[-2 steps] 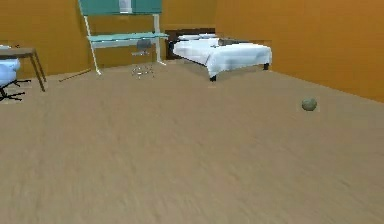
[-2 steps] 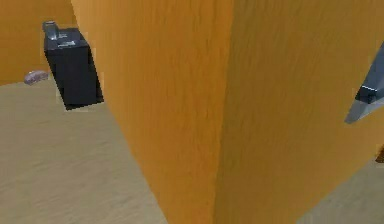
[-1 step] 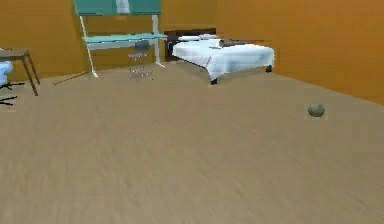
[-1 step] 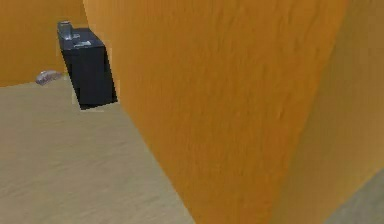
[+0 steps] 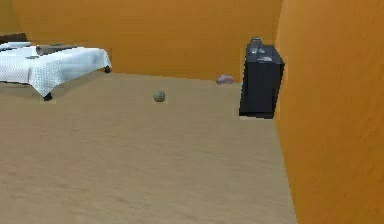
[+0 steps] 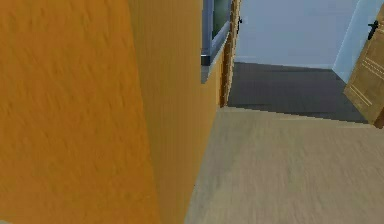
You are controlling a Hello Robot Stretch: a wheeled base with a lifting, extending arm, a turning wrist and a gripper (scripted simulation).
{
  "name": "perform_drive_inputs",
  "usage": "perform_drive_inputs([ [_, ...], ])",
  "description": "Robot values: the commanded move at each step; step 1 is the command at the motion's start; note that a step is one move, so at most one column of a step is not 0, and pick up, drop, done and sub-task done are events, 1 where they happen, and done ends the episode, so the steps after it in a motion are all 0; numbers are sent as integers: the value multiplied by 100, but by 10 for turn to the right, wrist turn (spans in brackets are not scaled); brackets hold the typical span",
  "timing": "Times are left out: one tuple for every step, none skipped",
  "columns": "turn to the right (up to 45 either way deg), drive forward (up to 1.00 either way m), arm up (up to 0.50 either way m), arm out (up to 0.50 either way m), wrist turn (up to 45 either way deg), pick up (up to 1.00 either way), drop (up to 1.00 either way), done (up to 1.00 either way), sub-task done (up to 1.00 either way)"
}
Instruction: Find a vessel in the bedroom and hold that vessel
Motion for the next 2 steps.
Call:
perform_drive_inputs([
  [30, 0, 0, 0, 0, 0, 0, 0, 0],
  [30, 0, 0, 0, 0, 0, 0, 0, 0],
])
